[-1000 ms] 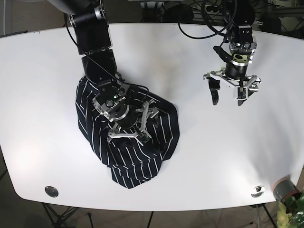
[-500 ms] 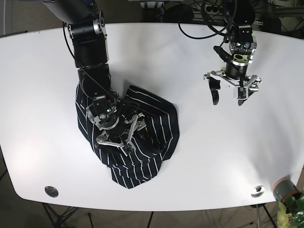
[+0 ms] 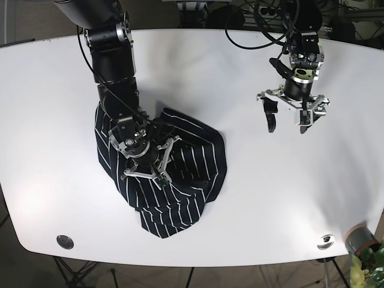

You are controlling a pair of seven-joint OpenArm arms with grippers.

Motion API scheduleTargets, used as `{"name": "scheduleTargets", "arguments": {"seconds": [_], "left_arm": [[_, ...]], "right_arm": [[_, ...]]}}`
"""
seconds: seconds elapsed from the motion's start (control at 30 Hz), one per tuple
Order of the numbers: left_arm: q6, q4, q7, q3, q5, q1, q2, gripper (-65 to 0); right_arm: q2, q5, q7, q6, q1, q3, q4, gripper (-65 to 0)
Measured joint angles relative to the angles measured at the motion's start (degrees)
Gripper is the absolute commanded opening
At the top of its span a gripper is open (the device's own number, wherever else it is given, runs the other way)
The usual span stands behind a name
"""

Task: Fold the T-shirt properly
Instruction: 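Regrasp the bunched shirt with the right gripper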

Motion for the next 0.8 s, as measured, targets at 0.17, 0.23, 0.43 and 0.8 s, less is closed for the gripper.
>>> {"name": "scheduleTargets", "arguments": {"seconds": [0.17,0.23,0.43,0.8], "left_arm": [[0.0,0.0,0.0,0.0,0.0,-0.1,0.0,-16.0],[0.0,0.0,0.0,0.0,0.0,-0.1,0.0,-16.0],[0.0,0.0,0.0,0.0,0.0,-0.1,0.0,-16.0],[0.0,0.0,0.0,0.2,0.0,-0.1,0.0,-16.0]], "right_arm": [[-0.2,0.0,-0.1,-0.02,-1.0,0.0,1.7,-62.5],[-0.2,0.0,-0.2,0.00,-1.6,0.0,3.1,-62.6],[-1.0,-0.1,-1.6,0.00,-4.9,0.0,11.4,-62.6],[-4.2,0.0,-14.7,0.92,-0.3,-0.3,29.1,-62.6]]}}
